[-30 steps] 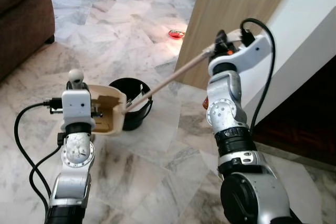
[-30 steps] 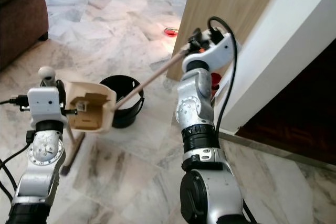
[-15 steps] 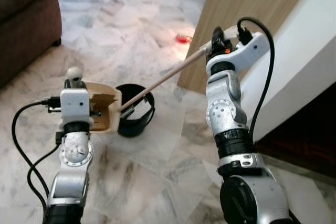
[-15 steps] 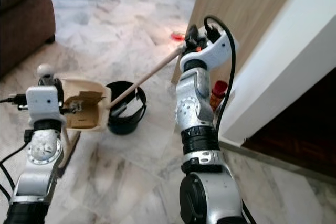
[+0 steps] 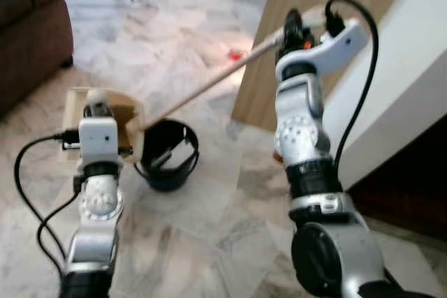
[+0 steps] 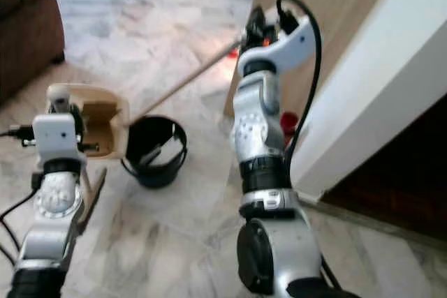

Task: Sweep floor

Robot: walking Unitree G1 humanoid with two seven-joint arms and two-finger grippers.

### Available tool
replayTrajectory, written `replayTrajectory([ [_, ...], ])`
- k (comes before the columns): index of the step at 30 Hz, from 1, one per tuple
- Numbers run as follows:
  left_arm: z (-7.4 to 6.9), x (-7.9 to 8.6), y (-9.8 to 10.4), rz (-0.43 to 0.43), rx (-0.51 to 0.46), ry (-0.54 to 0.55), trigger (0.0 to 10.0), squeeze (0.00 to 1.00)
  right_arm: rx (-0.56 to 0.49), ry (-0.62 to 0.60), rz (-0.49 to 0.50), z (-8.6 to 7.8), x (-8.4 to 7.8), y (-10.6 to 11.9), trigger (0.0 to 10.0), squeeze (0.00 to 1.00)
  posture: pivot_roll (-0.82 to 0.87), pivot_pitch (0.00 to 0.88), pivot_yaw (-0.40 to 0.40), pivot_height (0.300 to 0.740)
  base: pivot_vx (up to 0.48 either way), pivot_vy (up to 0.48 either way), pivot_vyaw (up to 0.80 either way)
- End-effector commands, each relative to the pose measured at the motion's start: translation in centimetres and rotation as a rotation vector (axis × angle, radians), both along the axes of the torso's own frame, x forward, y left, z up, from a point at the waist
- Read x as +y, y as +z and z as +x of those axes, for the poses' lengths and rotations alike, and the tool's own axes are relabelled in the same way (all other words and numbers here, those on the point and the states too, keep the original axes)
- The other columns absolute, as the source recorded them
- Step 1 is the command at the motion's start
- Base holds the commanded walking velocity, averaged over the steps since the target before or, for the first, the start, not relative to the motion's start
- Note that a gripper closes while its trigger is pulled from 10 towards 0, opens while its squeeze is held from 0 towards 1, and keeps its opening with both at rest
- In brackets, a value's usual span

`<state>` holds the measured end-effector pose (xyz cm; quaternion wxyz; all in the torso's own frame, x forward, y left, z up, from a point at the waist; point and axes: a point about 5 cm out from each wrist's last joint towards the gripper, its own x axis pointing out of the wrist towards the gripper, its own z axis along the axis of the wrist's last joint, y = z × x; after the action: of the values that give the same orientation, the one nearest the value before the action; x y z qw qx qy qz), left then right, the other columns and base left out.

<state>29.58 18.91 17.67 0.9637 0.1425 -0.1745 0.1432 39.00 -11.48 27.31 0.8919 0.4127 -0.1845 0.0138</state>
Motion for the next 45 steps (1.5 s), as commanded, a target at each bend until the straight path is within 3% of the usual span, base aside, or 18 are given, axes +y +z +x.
replayTrajectory([
  [1, -0.1, -0.1, 1.2, 0.003, -0.062, -0.008, 10.0, 0.0, -0.089, -0.001, 0.024, -0.4, 0.3, 2.3, 10.0, 0.0, 0.14, 0.098, -0.158, 0.74, 0.296, 0.0, 0.0],
  [9, -0.3, -0.1, 1.0, -0.002, -0.059, -0.005, 10.0, 0.0, -0.09, 0.003, 0.026, -0.3, 0.4, 2.4, 10.0, 0.0, 0.14, 0.101, -0.159, 0.74, 0.297, 0.0, 0.0],
  [12, -1.4, 0.7, 1.0, -0.011, -0.07, 0.07, 10.0, 0.0, -0.09, 0.006, 0.027, -0.4, 0.4, 2.4, 10.0, 0.0, 0.14, 0.102, -0.155, 0.74, 0.296, 0.0, 0.0],
  [15, -3.3, 2.2, 0.6, -0.028, -0.064, 0.164, 10.0, 0.0, -0.087, 0.003, 0.027, -0.4, 0.4, 2.3, 10.0, 0.0, 0.14, 0.106, -0.155, 0.74, 0.298, 0.0, 0.0],
  [23, -5.5, 4.1, 0.3, 0.037, -0.044, 0.216, 10.0, 0.0, -0.076, 0.013, 0.03, -0.2, 0.6, 2.0, 10.0, 0.0, 0.17, 0.109, -0.159, 0.74, 0.298, 0.0, 0.0],
  [33, -6.0, 4.1, 0.4, 0.078, -0.026, 0.204, 10.0, 0.0, -0.076, 0.016, 0.037, -0.2, 0.7, 2.0, 10.0, 0.0, 0.17, 0.108, -0.159, 0.74, 0.297, 0.0, 0.0],
  [45, -6.0, 5.4, 1.2, 0.11, -0.041, 0.235, 10.0, 0.0, -0.078, 0.023, 0.037, -0.2, 0.9, 2.0, 10.0, 0.0, 0.17, 0.11, -0.161, 0.74, 0.296, 0.0, 0.0],
])
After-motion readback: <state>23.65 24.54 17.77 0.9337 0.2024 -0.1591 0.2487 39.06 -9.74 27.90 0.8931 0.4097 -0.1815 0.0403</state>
